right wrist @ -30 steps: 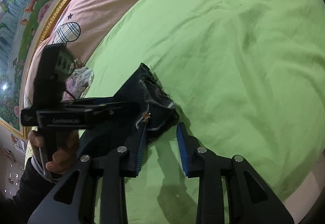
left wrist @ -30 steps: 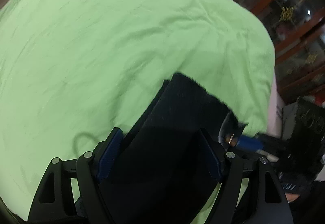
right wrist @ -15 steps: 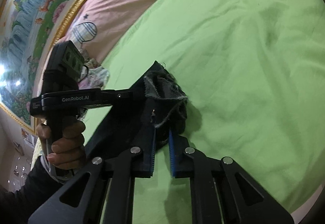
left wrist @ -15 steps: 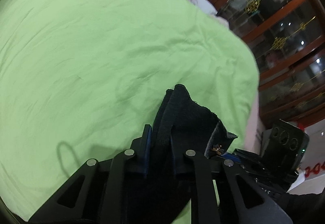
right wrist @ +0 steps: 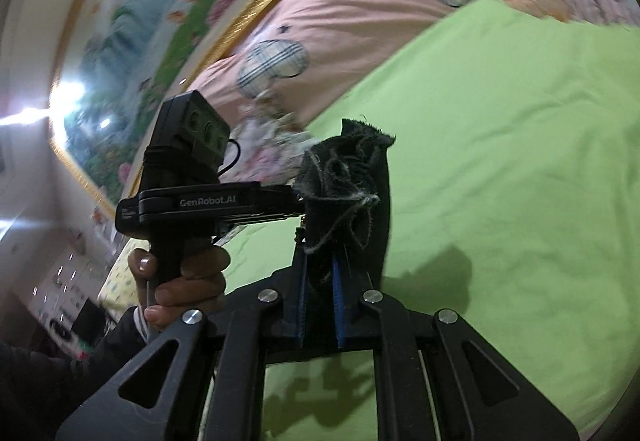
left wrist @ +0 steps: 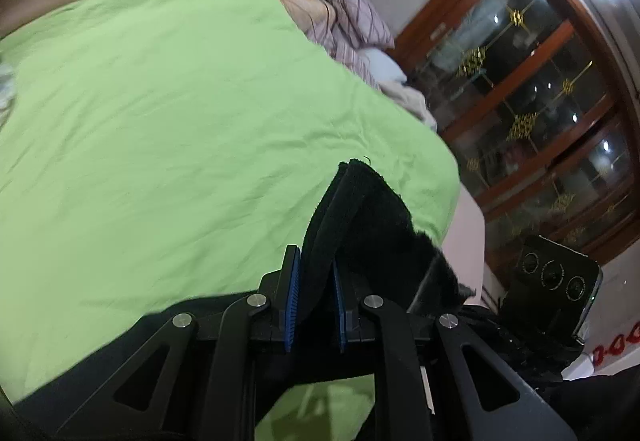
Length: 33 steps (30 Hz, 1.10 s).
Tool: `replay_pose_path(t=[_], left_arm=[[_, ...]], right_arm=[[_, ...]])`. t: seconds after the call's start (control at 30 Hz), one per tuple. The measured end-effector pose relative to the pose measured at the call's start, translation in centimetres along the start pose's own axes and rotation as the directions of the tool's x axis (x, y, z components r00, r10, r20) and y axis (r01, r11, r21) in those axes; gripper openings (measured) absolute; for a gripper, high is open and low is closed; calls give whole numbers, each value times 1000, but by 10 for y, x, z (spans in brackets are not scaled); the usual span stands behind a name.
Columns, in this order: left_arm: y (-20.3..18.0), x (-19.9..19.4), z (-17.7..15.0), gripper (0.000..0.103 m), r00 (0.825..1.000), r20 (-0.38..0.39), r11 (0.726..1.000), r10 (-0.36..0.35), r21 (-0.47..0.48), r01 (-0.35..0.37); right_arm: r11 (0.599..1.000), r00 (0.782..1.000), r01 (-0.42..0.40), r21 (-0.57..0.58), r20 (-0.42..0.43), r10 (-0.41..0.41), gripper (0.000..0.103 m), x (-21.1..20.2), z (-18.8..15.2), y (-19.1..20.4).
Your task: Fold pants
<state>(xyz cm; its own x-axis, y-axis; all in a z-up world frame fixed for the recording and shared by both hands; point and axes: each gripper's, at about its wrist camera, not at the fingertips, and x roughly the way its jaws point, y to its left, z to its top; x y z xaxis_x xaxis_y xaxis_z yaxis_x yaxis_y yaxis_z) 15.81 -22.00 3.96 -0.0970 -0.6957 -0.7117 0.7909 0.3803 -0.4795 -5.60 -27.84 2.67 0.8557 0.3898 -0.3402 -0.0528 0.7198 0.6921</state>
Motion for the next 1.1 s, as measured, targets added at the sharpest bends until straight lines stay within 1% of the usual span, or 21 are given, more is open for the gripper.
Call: replay_pose_path(t=[0.1,0.2,0.27,0.37,0.53,0.6,0.7,0.77,0.9,0.97,1.0,1.03,1.07,1.1], left_arm=[[11,-29,-16,14,999,47,1000,-2,-25,3],[27,-54,-32,14,997,81,999,4,-51,0],[37,-60,-44,11,995,103,997,15,-79,-7],[58,-71,-67,11,992,125,990,35,-137,-18],[100,-83,-106,11,987,149,965,54,-263,-13],[116,-85,-121,11,986,150,951,73,-307,-23],[136,-79,-140,11,986,140,930,89,-366,-32],[151,-73,-152,12,988,127,910,90,-413,-30],[168,-71,-172,12,986,114,881,125,-470,-57],[174,-76,-184,12,983,120,865,142,-497,-64],[175,-80,-189,13,981,127,858,150,-510,-65],[179,-80,-192,16,979,134,851,157,-521,-65],[181,-84,-197,16,975,146,838,167,-542,-62],[180,-88,-201,16,973,154,830,174,-555,-61]], right_arm=[[997,998,-48,-52,-43,46,12,15,-3,23],[990,989,-105,-92,-111,94,12,37,-12,41],[987,982,-131,-95,-150,116,12,53,-20,47],[983,968,-154,-100,-213,130,12,78,-31,53],[978,943,-172,-114,-306,130,12,114,-48,61],[977,931,-172,-123,-345,120,12,130,-56,63],[979,917,-157,-127,-388,97,12,146,-63,60],[982,903,-141,-125,-423,76,12,158,-68,55],[984,887,-112,-141,-461,35,16,165,-78,50],[982,884,-106,-156,-468,21,18,166,-81,52],[981,882,-113,-155,-470,27,21,167,-81,52],[981,882,-120,-152,-471,35,27,167,-82,53],[980,881,-132,-147,-470,48,31,166,-82,54],[979,881,-142,-145,-470,58,39,165,-83,56]])
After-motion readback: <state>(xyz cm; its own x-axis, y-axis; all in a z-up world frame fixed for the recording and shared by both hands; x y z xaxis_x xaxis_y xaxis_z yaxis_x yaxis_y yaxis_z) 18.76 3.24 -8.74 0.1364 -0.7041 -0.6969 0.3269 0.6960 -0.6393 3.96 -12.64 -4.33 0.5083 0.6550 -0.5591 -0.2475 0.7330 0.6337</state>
